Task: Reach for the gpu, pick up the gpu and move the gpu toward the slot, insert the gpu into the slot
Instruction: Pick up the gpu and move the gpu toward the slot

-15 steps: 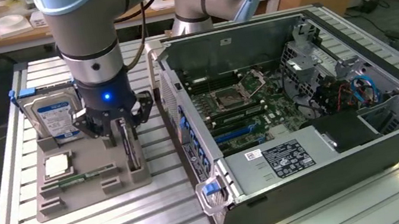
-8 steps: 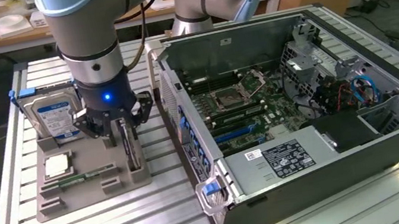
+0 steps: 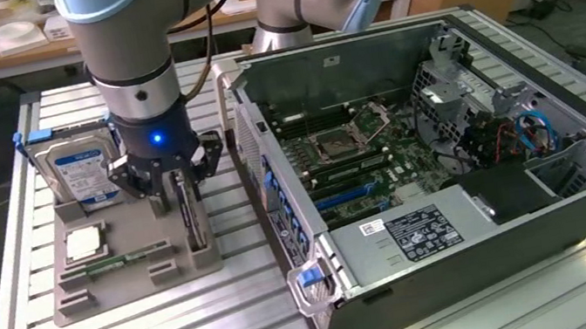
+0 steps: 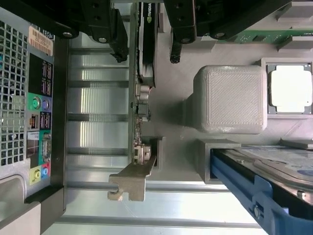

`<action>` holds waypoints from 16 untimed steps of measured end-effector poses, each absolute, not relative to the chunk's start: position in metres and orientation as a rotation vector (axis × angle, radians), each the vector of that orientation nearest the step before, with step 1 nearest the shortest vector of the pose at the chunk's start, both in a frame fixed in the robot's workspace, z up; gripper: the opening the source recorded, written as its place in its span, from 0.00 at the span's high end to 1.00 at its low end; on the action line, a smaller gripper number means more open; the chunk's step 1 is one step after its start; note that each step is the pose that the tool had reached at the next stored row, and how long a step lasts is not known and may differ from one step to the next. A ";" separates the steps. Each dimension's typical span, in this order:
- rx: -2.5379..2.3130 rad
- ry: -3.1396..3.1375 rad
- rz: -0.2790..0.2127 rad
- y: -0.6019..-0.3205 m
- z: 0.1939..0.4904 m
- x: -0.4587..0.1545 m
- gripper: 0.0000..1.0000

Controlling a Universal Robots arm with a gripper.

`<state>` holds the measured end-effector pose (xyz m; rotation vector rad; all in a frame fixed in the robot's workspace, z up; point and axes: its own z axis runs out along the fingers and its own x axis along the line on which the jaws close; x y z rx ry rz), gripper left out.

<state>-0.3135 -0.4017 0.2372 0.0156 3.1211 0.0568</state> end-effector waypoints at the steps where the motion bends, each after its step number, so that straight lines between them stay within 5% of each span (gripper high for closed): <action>1: 0.016 3.121 0.057 -0.402 0.237 -0.314 0.52; 10: 0.016 3.121 0.057 -0.402 0.237 -0.314 0.53; 12: 0.016 3.121 0.057 -0.402 0.237 -0.314 0.66; 16: 0.016 3.121 0.057 -0.402 0.237 -0.314 0.74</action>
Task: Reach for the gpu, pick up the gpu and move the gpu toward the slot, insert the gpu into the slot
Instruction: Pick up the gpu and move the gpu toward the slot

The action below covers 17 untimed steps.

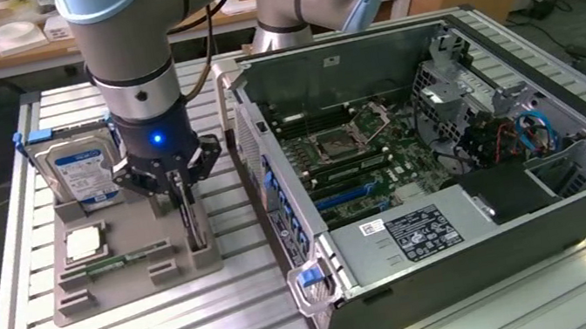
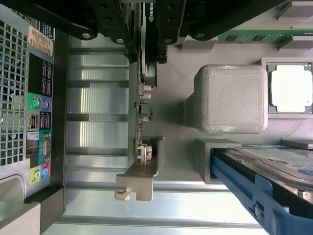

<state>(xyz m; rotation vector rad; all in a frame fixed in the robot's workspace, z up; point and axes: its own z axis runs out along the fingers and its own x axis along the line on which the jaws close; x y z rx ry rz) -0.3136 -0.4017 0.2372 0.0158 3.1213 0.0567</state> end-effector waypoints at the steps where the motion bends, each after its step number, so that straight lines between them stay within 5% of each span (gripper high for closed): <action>1: 0.016 3.121 0.057 -0.402 0.237 -0.314 0.74; 17: 0.016 3.121 0.060 -0.402 0.254 -0.313 0.74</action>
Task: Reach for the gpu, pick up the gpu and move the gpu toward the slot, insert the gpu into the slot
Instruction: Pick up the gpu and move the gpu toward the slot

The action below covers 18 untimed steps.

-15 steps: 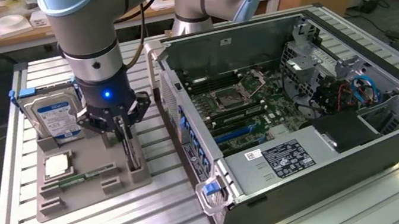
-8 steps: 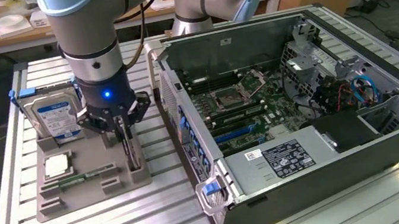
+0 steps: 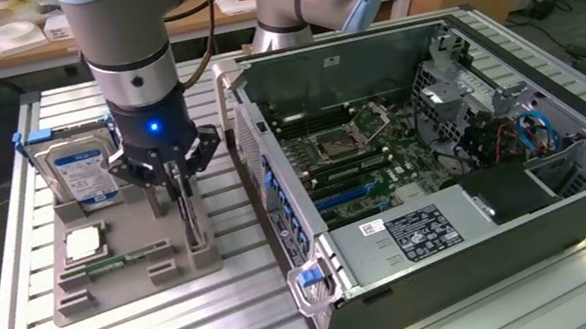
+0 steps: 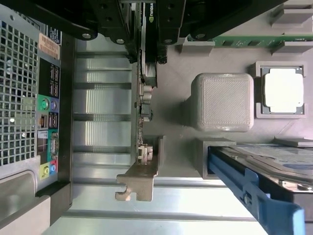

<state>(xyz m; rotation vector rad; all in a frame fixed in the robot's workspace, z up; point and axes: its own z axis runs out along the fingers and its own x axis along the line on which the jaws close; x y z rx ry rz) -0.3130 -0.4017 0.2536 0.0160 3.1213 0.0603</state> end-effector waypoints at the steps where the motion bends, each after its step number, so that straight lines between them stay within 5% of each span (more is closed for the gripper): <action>1: 0.016 3.121 0.060 -0.402 0.256 -0.313 0.74; 18: 0.018 3.121 0.060 -0.401 0.290 -0.313 0.74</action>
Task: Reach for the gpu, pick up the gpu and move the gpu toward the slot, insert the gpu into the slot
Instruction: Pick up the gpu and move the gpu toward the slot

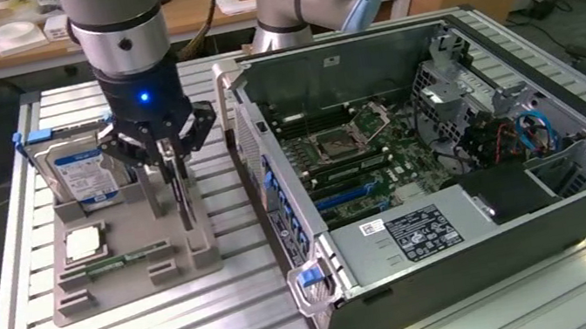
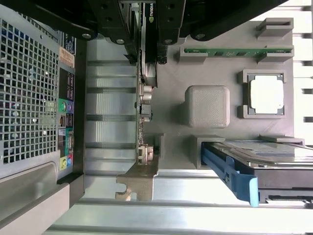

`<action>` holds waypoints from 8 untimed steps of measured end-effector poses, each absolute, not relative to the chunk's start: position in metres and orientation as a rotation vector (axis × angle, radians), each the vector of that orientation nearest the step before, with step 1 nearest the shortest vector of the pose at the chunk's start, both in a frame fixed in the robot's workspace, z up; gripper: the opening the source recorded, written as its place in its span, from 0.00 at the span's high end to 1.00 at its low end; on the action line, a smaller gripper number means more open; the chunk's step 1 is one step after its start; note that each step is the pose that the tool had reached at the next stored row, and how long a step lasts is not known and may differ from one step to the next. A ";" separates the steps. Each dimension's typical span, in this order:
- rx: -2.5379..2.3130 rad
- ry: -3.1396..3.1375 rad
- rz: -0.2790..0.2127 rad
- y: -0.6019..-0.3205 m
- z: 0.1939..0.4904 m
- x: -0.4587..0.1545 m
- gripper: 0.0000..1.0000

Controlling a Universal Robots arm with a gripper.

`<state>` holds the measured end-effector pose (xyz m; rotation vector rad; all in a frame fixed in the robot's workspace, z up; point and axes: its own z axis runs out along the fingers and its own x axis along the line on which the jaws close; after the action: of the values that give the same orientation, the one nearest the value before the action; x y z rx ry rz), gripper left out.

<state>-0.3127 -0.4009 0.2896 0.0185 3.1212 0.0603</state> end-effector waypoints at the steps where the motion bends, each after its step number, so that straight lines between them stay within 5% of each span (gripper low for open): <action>1: 0.019 3.121 0.060 -0.401 0.291 -0.313 0.74; 8: 0.021 3.121 0.060 -0.401 0.309 -0.313 0.74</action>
<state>-0.3127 -0.4007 0.3088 0.0210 3.1211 0.0603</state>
